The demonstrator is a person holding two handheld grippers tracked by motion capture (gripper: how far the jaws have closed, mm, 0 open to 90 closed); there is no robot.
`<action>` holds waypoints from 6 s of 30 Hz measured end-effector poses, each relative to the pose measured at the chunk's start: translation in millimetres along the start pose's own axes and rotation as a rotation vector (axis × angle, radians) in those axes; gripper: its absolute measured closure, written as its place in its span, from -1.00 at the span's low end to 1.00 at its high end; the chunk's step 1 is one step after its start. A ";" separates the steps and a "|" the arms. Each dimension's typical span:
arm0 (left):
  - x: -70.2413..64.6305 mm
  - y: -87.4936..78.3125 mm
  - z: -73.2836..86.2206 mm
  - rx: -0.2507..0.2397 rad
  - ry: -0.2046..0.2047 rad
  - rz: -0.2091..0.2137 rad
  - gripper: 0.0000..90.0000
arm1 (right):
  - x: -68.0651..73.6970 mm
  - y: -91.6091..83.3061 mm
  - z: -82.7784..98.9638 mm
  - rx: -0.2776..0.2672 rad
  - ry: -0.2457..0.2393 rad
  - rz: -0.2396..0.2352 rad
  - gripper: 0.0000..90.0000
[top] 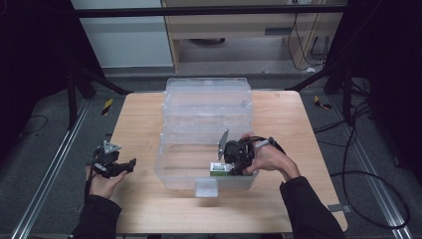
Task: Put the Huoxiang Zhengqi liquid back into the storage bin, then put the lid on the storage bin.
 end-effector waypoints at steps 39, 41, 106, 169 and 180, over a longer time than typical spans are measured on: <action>1.7 -6.0 -2.9 -0.029 -0.006 0.006 -0.36 | 25.3 -33.2 -9.4 -0.184 0.085 0.007 0.19; 1.7 -5.7 -2.5 -0.027 -0.006 0.006 -0.36 | 25.7 -30.1 -8.2 -0.183 0.086 0.003 0.20; -1.1 -19.9 -24.5 -0.096 0.018 0.033 -0.30 | 39.5 30.0 -11.9 -0.159 0.099 -0.125 0.37; -19.5 -57.5 -172.5 -0.283 0.453 0.234 -0.14 | 39.8 30.3 -12.1 -0.160 0.088 -0.123 0.38; -33.1 -49.6 -189.9 -0.306 0.512 0.282 -0.13 | 40.2 30.1 -11.9 -0.159 0.088 -0.121 0.38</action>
Point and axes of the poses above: each handheld gripper's, and its own axes: y roughly forward along the jaws, z roughly out of its underside, x roughly to its left, the point moved 3 cm from there along y, roughly forward along the jaws, and after that the axes turned 10 degrees about y, right-handed, at the moved point
